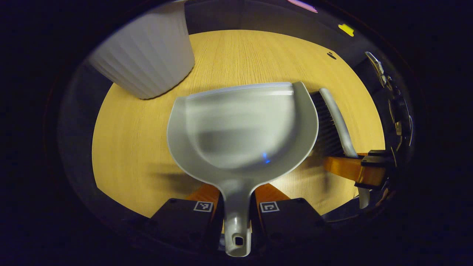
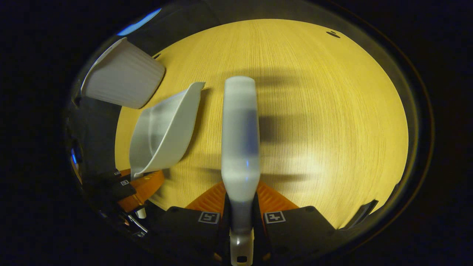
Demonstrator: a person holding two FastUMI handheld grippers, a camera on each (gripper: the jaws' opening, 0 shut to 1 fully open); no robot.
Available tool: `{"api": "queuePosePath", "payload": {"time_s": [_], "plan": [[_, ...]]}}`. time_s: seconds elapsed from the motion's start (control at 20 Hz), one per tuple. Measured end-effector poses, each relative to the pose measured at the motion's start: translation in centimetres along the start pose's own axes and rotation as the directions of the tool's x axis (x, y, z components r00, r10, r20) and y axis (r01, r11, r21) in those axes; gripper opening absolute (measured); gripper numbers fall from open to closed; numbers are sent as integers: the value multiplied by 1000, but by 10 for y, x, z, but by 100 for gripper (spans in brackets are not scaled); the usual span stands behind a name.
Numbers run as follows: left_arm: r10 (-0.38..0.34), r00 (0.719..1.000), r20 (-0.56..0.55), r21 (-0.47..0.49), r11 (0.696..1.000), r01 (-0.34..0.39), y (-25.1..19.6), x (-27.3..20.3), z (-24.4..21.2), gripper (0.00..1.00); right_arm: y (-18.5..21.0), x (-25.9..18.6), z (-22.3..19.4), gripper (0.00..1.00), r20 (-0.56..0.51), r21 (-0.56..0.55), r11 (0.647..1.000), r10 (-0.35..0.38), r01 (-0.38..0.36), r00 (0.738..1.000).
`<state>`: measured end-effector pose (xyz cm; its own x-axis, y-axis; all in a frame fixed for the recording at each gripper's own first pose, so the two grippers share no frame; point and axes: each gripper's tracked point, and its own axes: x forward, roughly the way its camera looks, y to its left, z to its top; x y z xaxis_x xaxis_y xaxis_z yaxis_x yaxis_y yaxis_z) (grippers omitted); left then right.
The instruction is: Pick up the small broom and dustpan from the desktop, sweep the trash into the dustpan with the broom, and then empty the trash into the garbage bin.
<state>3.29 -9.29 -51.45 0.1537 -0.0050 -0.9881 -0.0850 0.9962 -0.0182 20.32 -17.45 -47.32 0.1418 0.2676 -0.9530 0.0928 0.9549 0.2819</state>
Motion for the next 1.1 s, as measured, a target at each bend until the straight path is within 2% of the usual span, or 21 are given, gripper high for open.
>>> {"api": "queuePosePath", "payload": {"time_s": [0.1, 0.2, 0.25, 0.3, 0.4, 0.45, 0.55, 0.65, 0.7, 0.8, 0.9, 1.0, 1.1], "plan": [[28, 1000, -13, 49, 998, -27, -4, 8, -7, 30, -6, -1, -5, 30, -3, -44, 998, -39, 39, 999], [49, 998, -36, 96, 994, -45, -7, 12, -18, 29, -5, 0, -6, 31, -18, -34, 999, -38, 38, 999], [49, 998, -42, 103, 994, -44, -5, 14, -19, 30, -3, -1, -7, 41, -28, -24, 999, -32, 31, 999], [46, 998, -51, 98, 994, -40, -6, 15, -21, 31, -4, -2, -6, 31, -30, -20, 999, -30, 29, 999], [43, 998, -50, 94, 995, -38, -5, 14, -19, 33, -4, -3, -6, 32, -34, -19, 999, -32, 31, 999], [34, 998, -48, 97, 995, -29, -6, 13, -18, 33, -2, -3, -6, 43, -32, -18, 999, -28, 27, 999], [0, 999, -46, 89, 996, 4, -12, 9, -17, 38, -2, -4, -2, 21, -26, -16, 999, -28, 28, 999], [9, 999, -33, 87, 996, -6, -10, 6, -14, 71, 0, -6, -1, 48, -12, -15, 1000, -18, 18, 1000], [6, 1000, -24, 95, 996, -3, -11, 4, -14, 88, 1, -8, -1, 48, -4, -17, 1000, -10, 10, 1000], [-5, 1000, -13, 94, 996, 6, -12, -5, -17, 88, -1, -13, 2, 47, 24, -25, 1000, -14, 15, 1000], [-19, 1000, 9, 86, 996, 18, -12, -15, -20, 89, 1, -22, 4, 73, 56, -41, 999, -7, 9, 998], [-31, 998, 46, 76, 997, 27, -10, -31, -23, 88, 7, -41, 5, 93, 101, -45, 999, 11, -7, 995], [-48, 995, 92, 67, 997, 42, -8, -56, -25, 88, 15, -73, 9, 97, 181, -63, 998, 25, -14, 983]]}}
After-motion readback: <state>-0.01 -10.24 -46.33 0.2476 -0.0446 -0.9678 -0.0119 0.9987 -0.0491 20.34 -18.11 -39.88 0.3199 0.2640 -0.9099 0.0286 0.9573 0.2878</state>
